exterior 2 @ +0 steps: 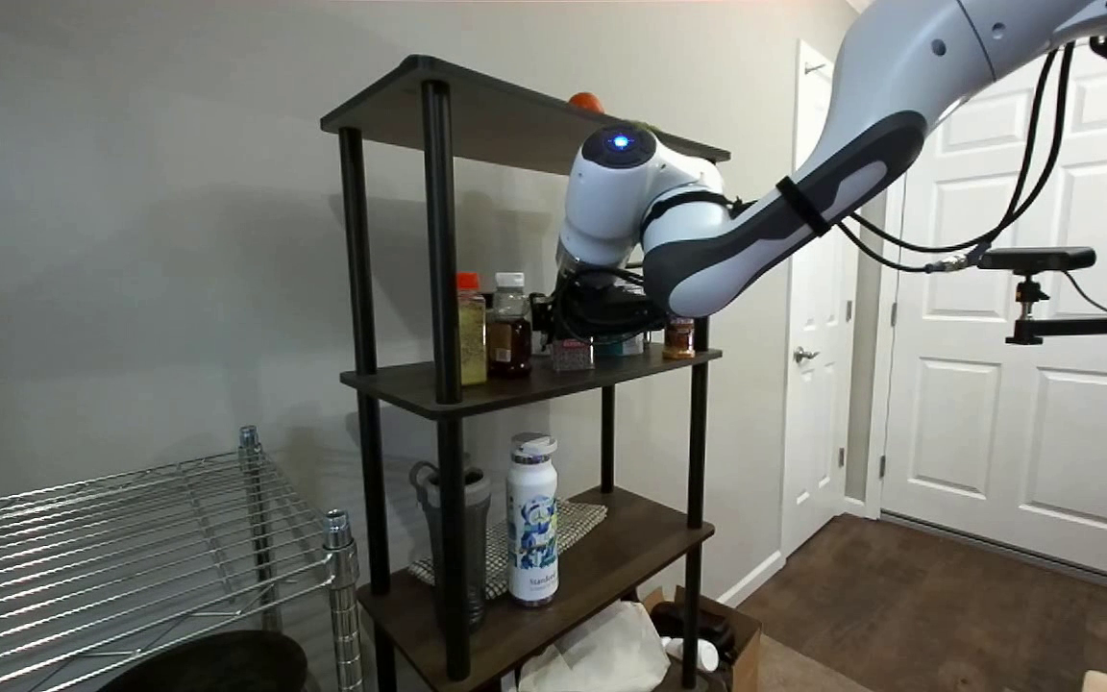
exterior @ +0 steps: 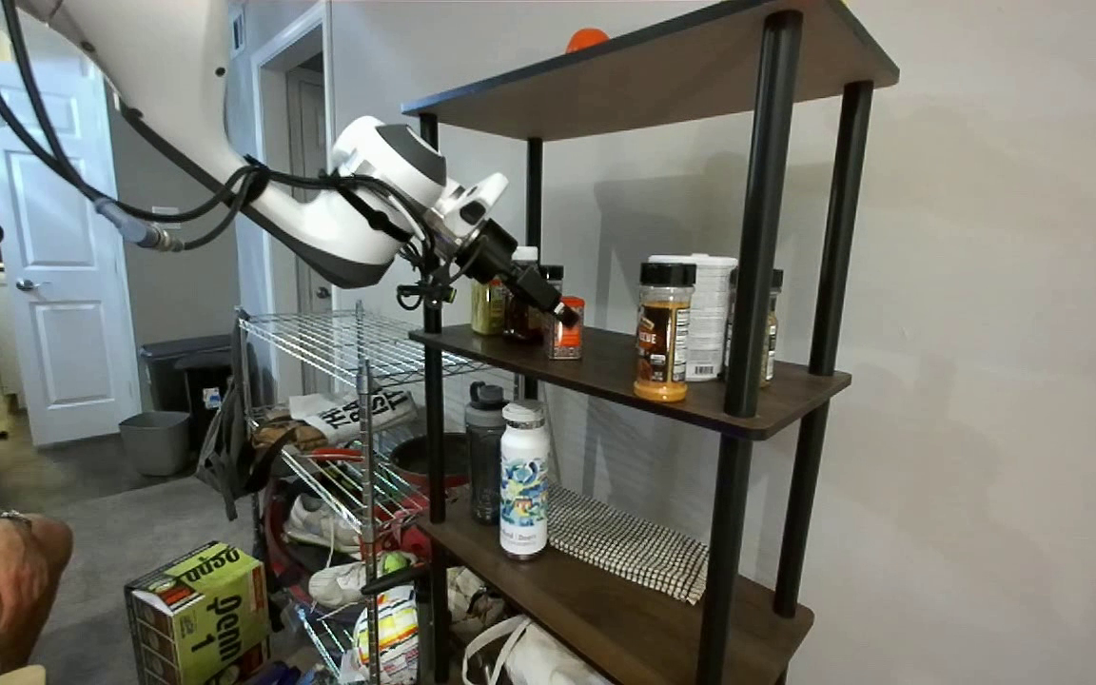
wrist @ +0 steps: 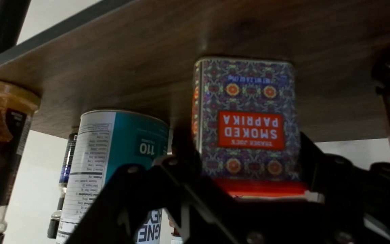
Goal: Move the jar with the orange label to the topmost shelf.
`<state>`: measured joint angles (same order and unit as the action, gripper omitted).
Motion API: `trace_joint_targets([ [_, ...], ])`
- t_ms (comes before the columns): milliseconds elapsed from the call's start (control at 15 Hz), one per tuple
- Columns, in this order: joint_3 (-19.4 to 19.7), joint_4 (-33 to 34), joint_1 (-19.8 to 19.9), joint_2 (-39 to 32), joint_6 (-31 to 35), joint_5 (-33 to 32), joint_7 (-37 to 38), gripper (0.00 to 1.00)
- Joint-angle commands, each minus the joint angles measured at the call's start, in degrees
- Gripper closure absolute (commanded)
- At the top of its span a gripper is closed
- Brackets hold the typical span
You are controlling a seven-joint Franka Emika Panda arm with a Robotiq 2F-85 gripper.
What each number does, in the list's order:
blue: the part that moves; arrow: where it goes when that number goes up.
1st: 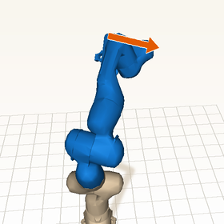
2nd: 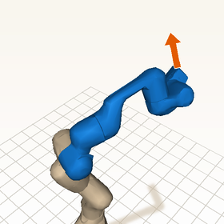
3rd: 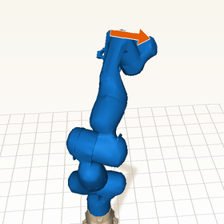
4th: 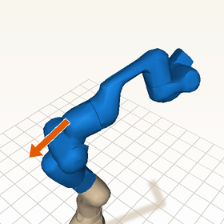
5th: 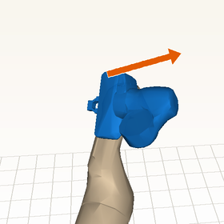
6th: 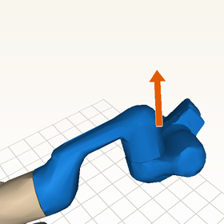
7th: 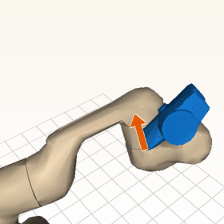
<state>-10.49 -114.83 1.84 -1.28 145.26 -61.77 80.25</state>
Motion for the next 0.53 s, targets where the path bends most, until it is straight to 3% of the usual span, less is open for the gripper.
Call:
trace_joint_targets([
  [0,2.9,-1.8,-2.9,2.2,-0.4,0.3,0.6,0.52],
  [467,3.8,-8.5,-4.7,10.0,0.7,0.7,1.0,0.52],
])
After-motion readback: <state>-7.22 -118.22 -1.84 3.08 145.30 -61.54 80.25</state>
